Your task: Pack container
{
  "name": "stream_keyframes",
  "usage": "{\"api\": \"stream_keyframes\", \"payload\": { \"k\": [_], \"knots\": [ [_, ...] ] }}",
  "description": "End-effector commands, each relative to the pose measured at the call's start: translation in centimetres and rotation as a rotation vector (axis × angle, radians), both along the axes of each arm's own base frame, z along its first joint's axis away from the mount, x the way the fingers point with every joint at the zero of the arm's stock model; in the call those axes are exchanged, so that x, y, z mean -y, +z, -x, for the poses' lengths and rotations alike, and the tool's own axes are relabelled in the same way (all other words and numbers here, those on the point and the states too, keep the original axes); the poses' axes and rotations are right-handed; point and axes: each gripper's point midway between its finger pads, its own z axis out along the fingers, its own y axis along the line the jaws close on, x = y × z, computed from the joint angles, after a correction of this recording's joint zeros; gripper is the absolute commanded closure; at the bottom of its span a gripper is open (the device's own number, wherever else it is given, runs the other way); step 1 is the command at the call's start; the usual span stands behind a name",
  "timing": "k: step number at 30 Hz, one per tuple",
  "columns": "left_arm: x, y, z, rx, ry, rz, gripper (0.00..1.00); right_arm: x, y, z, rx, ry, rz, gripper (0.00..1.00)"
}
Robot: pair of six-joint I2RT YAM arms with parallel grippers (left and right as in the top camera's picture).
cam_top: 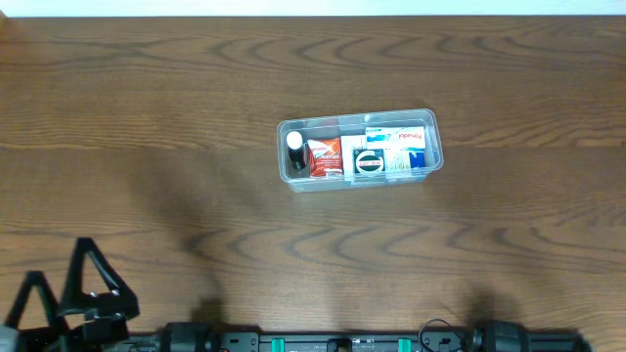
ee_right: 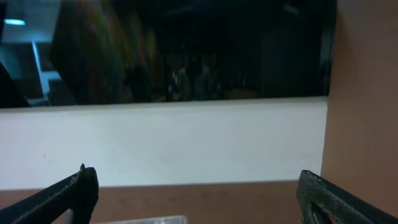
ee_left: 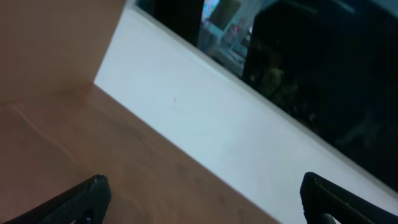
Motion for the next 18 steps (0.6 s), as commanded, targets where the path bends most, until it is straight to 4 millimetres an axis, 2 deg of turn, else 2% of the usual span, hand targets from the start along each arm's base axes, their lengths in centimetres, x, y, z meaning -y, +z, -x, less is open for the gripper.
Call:
{"api": "stream_keyframes", "payload": {
  "k": [1, 6, 14, 18],
  "knots": [
    [1.4, -1.2, 0.1, -0.018, -0.084, -0.001, 0.02, 0.1, -0.1, 1.4, 0.035, -0.012, 0.004, 0.01],
    [2.4, -1.7, 1.4, -0.009, -0.146, -0.025, 0.02, -0.2, -0.2, 3.3, 0.090, -0.012, 0.011, 0.01],
    [2.7, -1.3, 5.6, 0.113, -0.163, -0.093, 0.02, -2.3, 1.0, 7.1, 0.220, 0.085, 0.048, 0.01],
    [2.7, -2.0, 7.2, 0.140, -0.162, -0.094, 0.02, -2.3, 1.0, 7.5, 0.232, 0.082, 0.049, 0.01]
  ]
}}
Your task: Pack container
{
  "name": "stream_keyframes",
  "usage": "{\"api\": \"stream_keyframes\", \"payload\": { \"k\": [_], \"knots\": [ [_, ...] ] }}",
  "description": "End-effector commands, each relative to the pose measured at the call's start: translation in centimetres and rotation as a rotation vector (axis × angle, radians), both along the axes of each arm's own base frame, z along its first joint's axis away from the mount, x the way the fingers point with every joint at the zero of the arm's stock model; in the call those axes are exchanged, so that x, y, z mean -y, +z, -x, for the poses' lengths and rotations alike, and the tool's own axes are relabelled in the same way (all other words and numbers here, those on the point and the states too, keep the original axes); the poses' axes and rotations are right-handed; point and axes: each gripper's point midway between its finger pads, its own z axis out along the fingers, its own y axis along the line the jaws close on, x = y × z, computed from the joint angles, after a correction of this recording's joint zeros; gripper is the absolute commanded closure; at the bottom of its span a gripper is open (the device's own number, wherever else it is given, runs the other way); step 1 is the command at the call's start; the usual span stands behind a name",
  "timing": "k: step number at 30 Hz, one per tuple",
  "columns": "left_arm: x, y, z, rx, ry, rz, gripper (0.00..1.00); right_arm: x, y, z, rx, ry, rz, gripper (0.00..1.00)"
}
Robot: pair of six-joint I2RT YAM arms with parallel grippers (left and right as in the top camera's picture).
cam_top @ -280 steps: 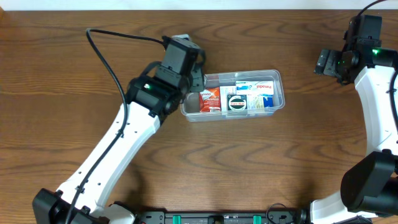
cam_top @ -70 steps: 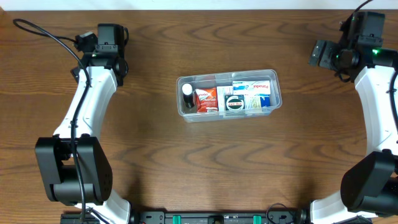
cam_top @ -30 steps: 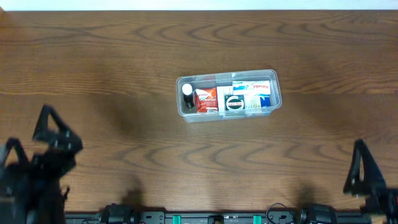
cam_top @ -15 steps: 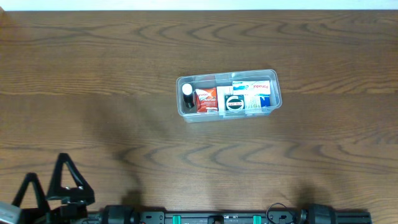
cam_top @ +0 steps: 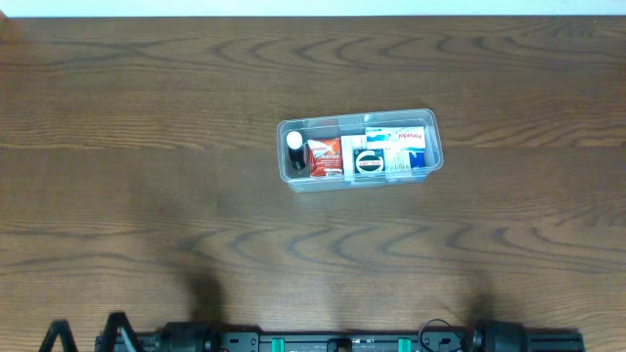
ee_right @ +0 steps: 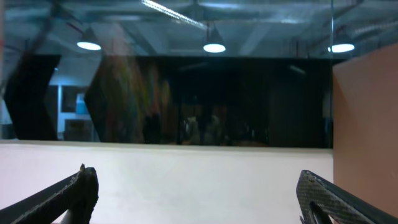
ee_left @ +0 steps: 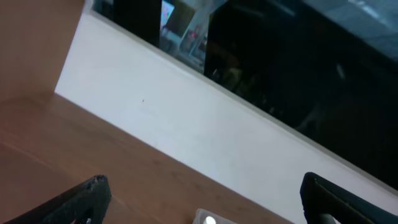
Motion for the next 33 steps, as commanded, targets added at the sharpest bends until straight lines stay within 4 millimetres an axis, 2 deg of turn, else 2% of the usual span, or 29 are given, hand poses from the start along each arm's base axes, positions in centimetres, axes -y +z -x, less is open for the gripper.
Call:
{"api": "stream_keyframes", "payload": {
  "k": [1, 5, 9, 14, 17, 19, 23, 29, 33],
  "knots": [
    [0.3, -0.6, 0.9, 0.004, -0.017, -0.029, 0.02, -0.3, -0.2, 0.2, 0.001, 0.026, 0.001, 0.01],
    [0.3, -2.3, 0.1, -0.067, -0.017, -0.030, 0.02, -0.1, -1.0, -1.1, -0.038, 0.026, -0.005, 0.01],
    [0.3, -3.8, -1.6, -0.115, -0.019, -0.022, 0.02, 0.2, -2.3, -3.6, -0.106, 0.037, -0.034, 0.01],
    [0.4, -4.6, -3.8, -0.119, -0.024, 0.052, 0.02, -0.1, -3.9, -6.5, -0.175, 0.087, -0.060, 0.01],
    [0.7, -4.9, -5.1, -0.112, -0.042, 0.066, 0.02, -1.1, -5.0, -8.2, -0.219, 0.159, -0.048, 0.01],
    [1.3, -4.8, -6.2, -0.092, -0.074, 0.056, 0.02, -1.7, -5.7, -9.5, -0.247, 0.207, -0.049, 0.01],
    [3.3, -5.1, -8.7, -0.053, -0.184, -0.052, 0.02, -1.4, -7.8, -12.3, -0.312, 0.217, -0.075, 0.01],
    [5.9, -7.8, -12.4, -0.037, -0.324, -0.139, 0.02, -1.0, -11.1, -16.0, -0.402, 0.221, -0.114, 0.01],
    [5.8, -9.7, -14.5, -0.038, -0.313, -0.138, 0.02, -0.7, -14.0, -18.7, -0.466, 0.223, -0.132, 0.01]
  ]
}}
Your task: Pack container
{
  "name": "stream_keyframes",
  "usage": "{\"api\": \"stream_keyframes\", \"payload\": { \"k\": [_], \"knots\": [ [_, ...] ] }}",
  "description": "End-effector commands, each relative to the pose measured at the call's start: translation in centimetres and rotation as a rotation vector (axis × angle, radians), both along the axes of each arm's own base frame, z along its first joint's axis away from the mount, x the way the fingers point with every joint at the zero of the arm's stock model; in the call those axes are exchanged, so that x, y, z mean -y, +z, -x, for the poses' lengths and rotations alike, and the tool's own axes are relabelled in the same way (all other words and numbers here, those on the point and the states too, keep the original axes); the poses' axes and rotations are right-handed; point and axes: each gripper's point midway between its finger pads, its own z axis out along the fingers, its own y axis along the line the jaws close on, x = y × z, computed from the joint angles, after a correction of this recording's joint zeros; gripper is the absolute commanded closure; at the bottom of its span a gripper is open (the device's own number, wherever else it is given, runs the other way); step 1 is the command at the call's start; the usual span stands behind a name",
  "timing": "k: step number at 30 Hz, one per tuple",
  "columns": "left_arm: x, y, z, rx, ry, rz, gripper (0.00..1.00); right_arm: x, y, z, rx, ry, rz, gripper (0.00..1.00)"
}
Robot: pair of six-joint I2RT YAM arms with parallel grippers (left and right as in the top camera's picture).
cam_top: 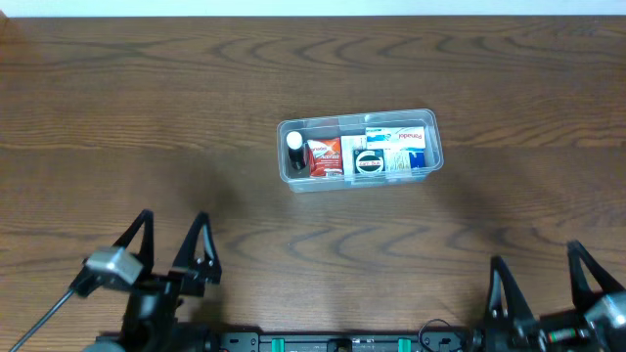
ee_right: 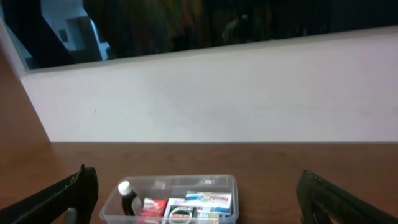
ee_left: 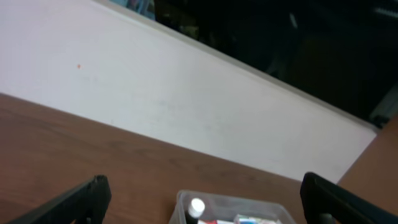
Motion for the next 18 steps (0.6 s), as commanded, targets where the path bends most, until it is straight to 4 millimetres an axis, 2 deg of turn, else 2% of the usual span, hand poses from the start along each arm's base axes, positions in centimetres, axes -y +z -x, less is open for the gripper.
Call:
{"api": "stream_keyframes", "payload": {
  "k": [1, 5, 7, 9, 13, 18],
  "knots": [
    [0.8, -1.6, -1.2, -0.002, -0.044, -0.038, 0.02, -0.1, -2.6, -1.8, -0.065, 0.023, -0.042, 0.01],
    [-0.1, -3.5, -2.8, -0.010, 0.011, -0.034, 0.02, 0.3, -5.8, -4.3, -0.138, 0.016, -0.122, 0.01],
    [-1.3, -5.1, -3.5, -0.054, 0.083, -0.031, 0.02, 0.5, -7.4, -5.6, -0.158, 0.015, -0.129, 0.01],
    [-1.7, -6.3, -3.8, -0.090, 0.104, -0.032, 0.02, 0.8, -8.9, -6.7, -0.173, 0.004, -0.131, 0.01],
    [-1.8, -7.5, -4.1, -0.115, 0.111, -0.034, 0.02, 1.4, -12.5, -8.8, -0.217, -0.018, -0.136, 0.01],
    [-1.8, -7.9, -4.8, -0.090, 0.111, -0.033, 0.02, 1.6, -15.6, -10.4, -0.230, -0.019, -0.149, 0.01]
  ]
}}
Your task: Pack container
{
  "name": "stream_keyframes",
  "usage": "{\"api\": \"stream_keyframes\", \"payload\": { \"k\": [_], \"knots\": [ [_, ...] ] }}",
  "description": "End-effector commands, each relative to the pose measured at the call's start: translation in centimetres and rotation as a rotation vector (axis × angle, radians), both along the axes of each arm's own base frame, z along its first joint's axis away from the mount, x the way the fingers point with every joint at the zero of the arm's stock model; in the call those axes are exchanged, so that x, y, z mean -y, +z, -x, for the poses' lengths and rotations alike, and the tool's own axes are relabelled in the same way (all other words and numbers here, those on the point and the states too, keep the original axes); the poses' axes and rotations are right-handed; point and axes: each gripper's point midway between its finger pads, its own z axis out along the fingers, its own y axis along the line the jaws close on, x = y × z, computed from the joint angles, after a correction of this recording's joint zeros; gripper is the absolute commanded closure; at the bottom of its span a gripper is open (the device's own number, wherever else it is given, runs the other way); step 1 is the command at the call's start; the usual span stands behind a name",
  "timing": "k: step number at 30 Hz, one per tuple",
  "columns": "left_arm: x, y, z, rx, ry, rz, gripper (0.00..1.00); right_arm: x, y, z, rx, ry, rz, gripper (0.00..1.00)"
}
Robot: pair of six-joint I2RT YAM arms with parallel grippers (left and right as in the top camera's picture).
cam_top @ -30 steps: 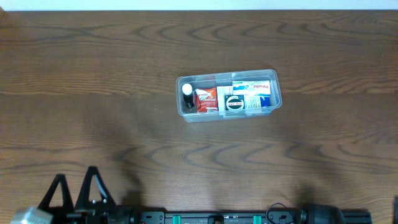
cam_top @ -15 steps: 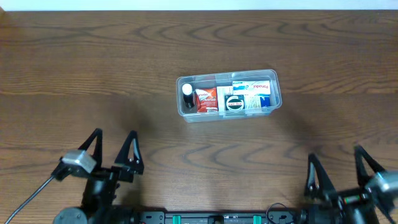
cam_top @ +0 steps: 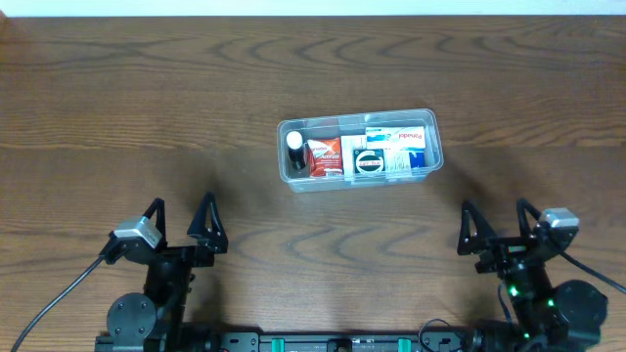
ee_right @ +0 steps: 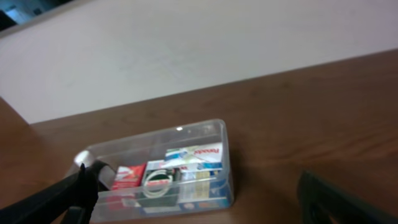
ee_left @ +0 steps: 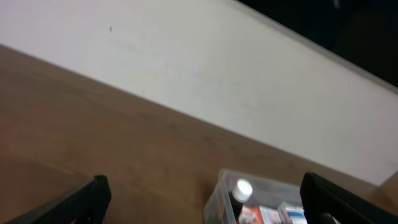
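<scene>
A clear plastic container (cam_top: 360, 181) sits mid-table. It holds a dark bottle with a white cap (cam_top: 295, 150), a red packet (cam_top: 326, 156), a round black-and-white item (cam_top: 370, 162) and a white-and-blue box (cam_top: 399, 137). My left gripper (cam_top: 181, 209) stands open near the front edge, left of the container and well short of it. My right gripper (cam_top: 496, 214) stands open at the front right, also apart from it. The container (ee_left: 219, 199) shows low in the left wrist view, with the left gripper (ee_left: 205, 198) empty. The container (ee_right: 227, 186) lies ahead of the empty right gripper (ee_right: 199, 194).
The brown wooden table (cam_top: 147, 98) stretches all round the container. A white wall (ee_right: 186, 50) runs along its far edge. Cables trail from both arms at the front edge.
Both grippers have moved from the front edge farther onto the table toward the container. Both wrist views now look lower, showing more table and the container nearer. The container's contents are unchanged.
At first my left gripper was at the front left corner and both wrist cameras faced the wall and a dark window. Then both arms were almost out of the overhead view. Later both grippers stood open at the front edge, and now farther in.
</scene>
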Motion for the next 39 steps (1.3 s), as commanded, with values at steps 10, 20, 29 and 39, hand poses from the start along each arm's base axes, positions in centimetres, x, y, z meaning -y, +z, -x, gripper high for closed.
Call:
{"api": "stream_keyframes", "payload": {
  "k": [10, 20, 29, 39],
  "knots": [
    [1.5, -1.6, -2.2, 0.209, -0.084, -0.035, 0.02, 0.1, -2.8, -2.2, 0.061, 0.007, -0.023, 0.01],
    [2.8, -2.8, -2.3, 0.226, -0.149, -0.129, 0.02, -0.9, -3.4, -2.6, 0.114, 0.068, -0.021, 0.01],
    [2.8, -3.3, -2.4, 0.206, -0.150, -0.128, 0.02, -1.3, -4.7, -2.7, 0.100, 0.096, -0.026, 0.01],
    [2.6, -5.6, -2.8, 0.116, -0.145, -0.186, 0.02, -1.0, -9.7, -3.0, -0.009, 0.080, -0.043, 0.01]
  ]
}}
